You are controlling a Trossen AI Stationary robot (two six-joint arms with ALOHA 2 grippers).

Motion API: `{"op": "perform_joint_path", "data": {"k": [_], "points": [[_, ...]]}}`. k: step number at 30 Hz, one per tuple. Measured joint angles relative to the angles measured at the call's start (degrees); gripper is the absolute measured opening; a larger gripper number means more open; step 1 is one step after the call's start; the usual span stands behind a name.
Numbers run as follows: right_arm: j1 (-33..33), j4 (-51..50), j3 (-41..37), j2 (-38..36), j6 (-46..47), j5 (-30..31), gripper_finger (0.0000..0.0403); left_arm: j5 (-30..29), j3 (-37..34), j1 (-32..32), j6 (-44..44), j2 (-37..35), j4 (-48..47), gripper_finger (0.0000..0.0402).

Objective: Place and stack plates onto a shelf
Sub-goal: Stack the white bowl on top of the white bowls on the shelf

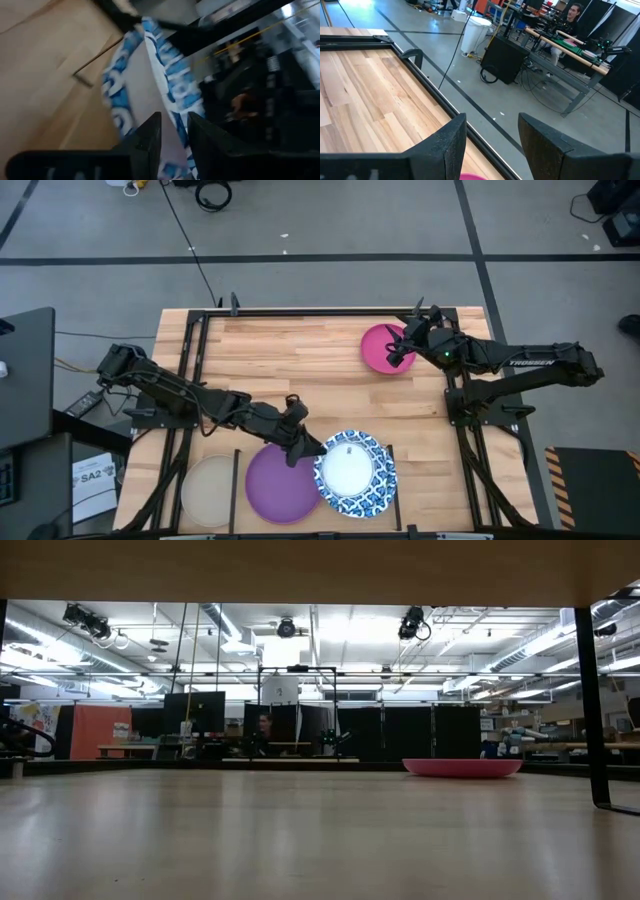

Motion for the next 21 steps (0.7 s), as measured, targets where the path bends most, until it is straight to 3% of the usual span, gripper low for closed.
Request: {"op": "perform_joint_path", "data": {"k": [5,10,21], "points": [[0.0,0.0,0.0,0.0,0.0,0.0,0.0185,0.0,0.0,0.1,-0.4,0.0,-6.5,0.006],[0.0,0.0,0.0,0.0,0.0,0.0,0.0185,0.0,0.0,0.1,0.0,0.0,-5.9,0.0031],[0.0,0.0,0.0,0.0,0.0,0.0,0.0185,0.0,0.0,0.1,5.8,0.0,-1.5,0.0058]]}}
